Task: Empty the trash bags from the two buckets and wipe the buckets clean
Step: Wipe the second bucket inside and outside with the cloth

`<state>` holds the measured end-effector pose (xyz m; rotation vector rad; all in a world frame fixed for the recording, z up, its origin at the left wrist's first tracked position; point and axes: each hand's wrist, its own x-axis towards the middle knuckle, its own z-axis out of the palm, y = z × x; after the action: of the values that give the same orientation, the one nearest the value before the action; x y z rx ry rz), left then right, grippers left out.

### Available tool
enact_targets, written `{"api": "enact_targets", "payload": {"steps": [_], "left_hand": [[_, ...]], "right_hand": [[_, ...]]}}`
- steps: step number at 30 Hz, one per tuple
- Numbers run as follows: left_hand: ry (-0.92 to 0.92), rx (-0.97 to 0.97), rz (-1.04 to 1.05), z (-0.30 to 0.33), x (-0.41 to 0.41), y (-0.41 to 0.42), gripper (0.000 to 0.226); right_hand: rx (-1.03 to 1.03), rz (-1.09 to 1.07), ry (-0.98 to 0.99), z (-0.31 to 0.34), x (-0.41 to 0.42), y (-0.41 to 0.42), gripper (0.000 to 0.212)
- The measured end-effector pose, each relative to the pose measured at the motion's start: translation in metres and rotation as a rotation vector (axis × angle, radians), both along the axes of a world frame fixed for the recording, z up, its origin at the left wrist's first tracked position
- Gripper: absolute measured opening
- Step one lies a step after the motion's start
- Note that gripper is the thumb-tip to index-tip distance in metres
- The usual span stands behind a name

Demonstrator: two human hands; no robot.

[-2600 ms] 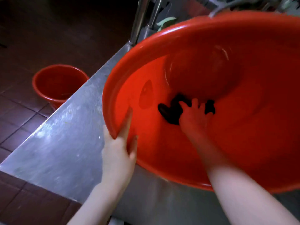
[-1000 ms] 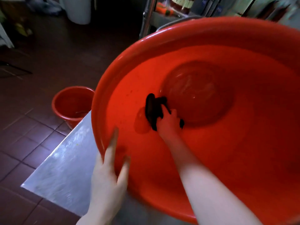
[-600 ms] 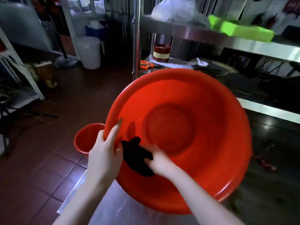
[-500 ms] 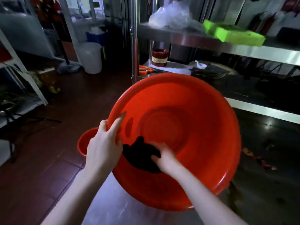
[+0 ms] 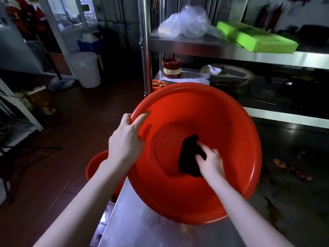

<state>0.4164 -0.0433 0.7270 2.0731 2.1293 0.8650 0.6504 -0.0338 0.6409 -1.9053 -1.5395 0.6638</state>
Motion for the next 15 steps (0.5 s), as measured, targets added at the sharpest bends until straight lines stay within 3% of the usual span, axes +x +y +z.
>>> {"api": "enact_targets", "payload": {"steps": [8,15], "left_hand": [[-0.008,0.123,-0.126,-0.007,-0.034,0.062,0.065],[0.012,0.117,-0.126,-0.012,-0.048,0.088,0.078]], "right_hand": [[0.050,-0.163,-0.122,0.001,-0.026,0.058,0.047],[0.027,-0.269,-0.240,-0.034,-0.045,0.151,0.052]]}}
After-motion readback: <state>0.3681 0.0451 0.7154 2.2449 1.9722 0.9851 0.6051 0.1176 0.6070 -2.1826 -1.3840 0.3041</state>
